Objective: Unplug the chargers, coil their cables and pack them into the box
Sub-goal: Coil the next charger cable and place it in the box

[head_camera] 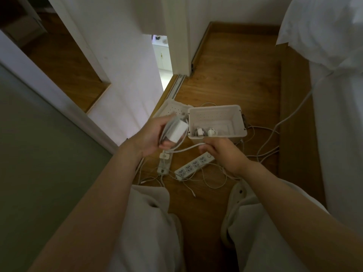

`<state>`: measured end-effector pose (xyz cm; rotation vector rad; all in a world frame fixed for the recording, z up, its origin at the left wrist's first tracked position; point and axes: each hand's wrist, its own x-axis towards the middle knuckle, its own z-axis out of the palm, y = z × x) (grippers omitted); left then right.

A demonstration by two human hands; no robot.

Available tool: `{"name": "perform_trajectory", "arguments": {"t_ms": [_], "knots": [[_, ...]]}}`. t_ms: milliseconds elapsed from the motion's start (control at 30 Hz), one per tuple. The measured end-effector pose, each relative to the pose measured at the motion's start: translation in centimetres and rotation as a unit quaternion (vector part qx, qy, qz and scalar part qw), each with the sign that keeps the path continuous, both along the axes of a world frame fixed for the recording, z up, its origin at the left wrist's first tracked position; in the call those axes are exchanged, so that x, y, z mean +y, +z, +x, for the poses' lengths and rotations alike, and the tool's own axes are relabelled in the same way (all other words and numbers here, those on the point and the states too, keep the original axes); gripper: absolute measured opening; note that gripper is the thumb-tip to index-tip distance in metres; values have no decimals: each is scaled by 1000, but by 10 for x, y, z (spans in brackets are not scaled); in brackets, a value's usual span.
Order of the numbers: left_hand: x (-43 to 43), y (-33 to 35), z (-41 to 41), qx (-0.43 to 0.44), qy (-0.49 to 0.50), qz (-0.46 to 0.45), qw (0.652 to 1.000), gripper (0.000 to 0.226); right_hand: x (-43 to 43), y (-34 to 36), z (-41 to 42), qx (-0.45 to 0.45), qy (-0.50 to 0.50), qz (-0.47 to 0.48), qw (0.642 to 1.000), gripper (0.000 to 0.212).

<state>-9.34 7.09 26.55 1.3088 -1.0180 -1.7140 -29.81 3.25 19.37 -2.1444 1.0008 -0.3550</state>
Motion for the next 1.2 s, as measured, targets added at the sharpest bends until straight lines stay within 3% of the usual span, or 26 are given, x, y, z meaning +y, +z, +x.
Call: {"name": "perform_trajectory", "arguments": {"t_ms": [67, 167, 267, 400, 633, 833, 900, 967, 1200], "knots": [[4, -5, -1, -96, -71, -5, 993, 35, -1, -3, 0, 12, 21, 7, 1000, 24], [5, -11, -3, -208, -99, -29, 973, 32, -2, -4, 2, 36, -6, -4, 999, 26], [3, -21, 1, -311, -124, -44, 941, 22, -3, -1, 5, 91, -37, -83, 992, 28], [0, -34, 5, -376, -133, -51, 916, 21, -1, 3, 12, 147, -72, -181, 970, 35], [-3, -38, 3, -509, -53, -88, 855, 19, 6, 9, 18, 102, -114, -192, 969, 28], [-8, -45, 0, -574, 37, -110, 811, 27, 17, 8, 24, -4, -63, -245, 967, 20], [-12, -46, -3, -559, 71, -112, 818, 31, 20, 5, 28, -13, -23, -262, 965, 19], [-16, -45, -6, -507, 117, -108, 847, 28, 21, 3, 30, -11, 18, -249, 968, 24], [-34, -41, -22, -212, 250, 7, 945, 19, 17, 3, 31, -1, 93, -223, 970, 46]]}}
